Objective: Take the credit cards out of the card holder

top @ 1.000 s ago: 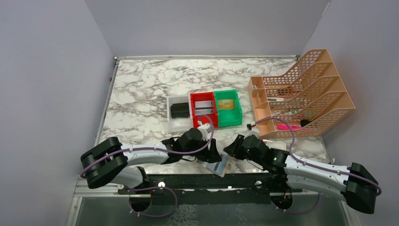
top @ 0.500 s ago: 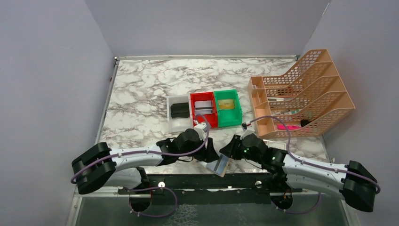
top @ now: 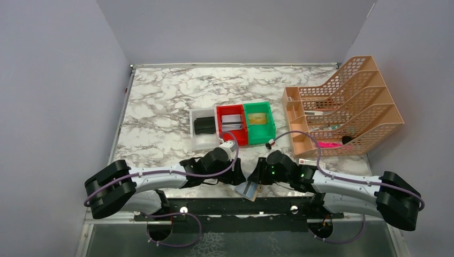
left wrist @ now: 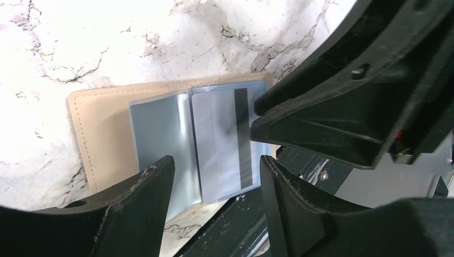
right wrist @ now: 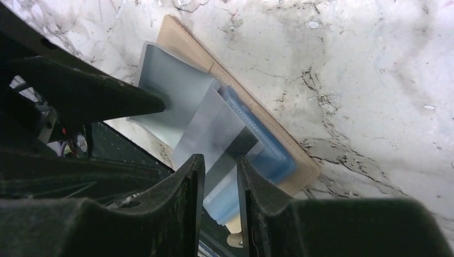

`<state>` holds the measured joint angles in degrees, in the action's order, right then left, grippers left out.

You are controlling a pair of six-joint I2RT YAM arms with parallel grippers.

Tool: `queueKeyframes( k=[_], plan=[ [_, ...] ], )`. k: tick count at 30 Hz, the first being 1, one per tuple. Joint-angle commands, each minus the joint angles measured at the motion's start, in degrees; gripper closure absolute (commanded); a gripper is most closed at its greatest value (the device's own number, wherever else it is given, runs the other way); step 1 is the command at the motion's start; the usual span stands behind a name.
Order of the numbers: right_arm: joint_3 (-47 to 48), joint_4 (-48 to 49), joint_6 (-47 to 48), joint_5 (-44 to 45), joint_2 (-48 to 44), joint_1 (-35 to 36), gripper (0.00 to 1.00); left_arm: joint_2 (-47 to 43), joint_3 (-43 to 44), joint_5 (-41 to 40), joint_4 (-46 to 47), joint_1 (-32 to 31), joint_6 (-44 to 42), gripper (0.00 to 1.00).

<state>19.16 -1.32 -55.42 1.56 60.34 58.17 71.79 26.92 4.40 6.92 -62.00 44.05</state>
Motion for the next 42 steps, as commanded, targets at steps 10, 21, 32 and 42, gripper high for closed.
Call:
queueKeyframes(
  k=[10, 21, 32, 42],
  plan=[
    [-1.2, 1.4, 1.2, -2.7, 1.8, 0.3, 0.57, 1.2, 0.5, -3.2, 1.2, -0.2, 0.2, 0.36],
    [3.3, 6.2, 2.7, -0.4, 16.0, 0.3, 0.58, -5.5, -3.0, -7.3, -2.0, -0.2, 2.5, 0.35],
    [13.3, 2.9, 15.9, 4.0, 24.3, 0.2, 0.58, -11.2, -6.2, -10.4, -4.8, -0.2, 4.5, 0.29],
    [14.9, 0.5, 17.1, 3.4, 20.5, 0.2, 0.58, -9.0, -4.6, -11.0, -4.2, -0.1, 3.4, 0.28]
  ],
)
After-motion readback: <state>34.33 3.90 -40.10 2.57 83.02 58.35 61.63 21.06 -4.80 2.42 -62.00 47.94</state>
